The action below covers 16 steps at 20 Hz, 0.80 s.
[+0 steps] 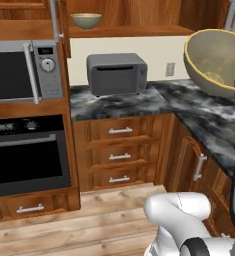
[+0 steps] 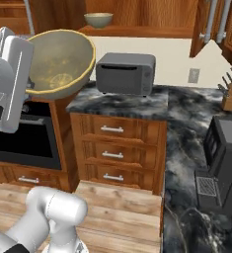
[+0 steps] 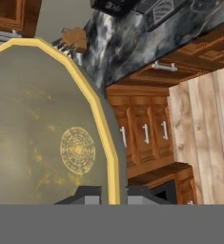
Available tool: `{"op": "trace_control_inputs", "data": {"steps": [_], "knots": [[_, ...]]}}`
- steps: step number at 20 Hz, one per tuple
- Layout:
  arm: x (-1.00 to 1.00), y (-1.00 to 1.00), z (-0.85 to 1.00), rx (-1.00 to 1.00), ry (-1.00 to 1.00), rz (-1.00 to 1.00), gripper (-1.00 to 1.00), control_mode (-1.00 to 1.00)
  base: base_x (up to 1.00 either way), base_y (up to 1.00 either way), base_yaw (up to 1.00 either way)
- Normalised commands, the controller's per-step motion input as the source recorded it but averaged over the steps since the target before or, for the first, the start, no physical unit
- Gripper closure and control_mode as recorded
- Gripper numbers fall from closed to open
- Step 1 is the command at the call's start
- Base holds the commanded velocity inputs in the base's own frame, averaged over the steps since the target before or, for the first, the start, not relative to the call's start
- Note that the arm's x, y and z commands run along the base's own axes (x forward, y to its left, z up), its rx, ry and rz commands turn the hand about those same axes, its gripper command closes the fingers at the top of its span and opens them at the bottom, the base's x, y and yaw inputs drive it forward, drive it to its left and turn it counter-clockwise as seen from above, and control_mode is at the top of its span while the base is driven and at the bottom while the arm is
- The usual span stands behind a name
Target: Move the bowls from the cabinet to the plates on the dining table.
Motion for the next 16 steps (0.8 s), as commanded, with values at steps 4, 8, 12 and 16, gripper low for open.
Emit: {"op": "trace_control_inputs", "data": {"steps": [4,8,12,16], "knots": [[0.0,0.0,0.0,0.0,0.0,0.0,1.0,1.0,-0.62,0.37,0.0],[0.0,0.0,0.0,0.0,0.0,0.0,1.0,1.0,-0.62,0.37,0.0],[0.0,0.0,0.0,0.0,0.0,0.0,1.0,1.0,-0.62,0.36,0.0],[0.0,0.0,0.0,0.0,0.0,0.0,1.0,1.0,-0.62,0.36,0.0]]}}
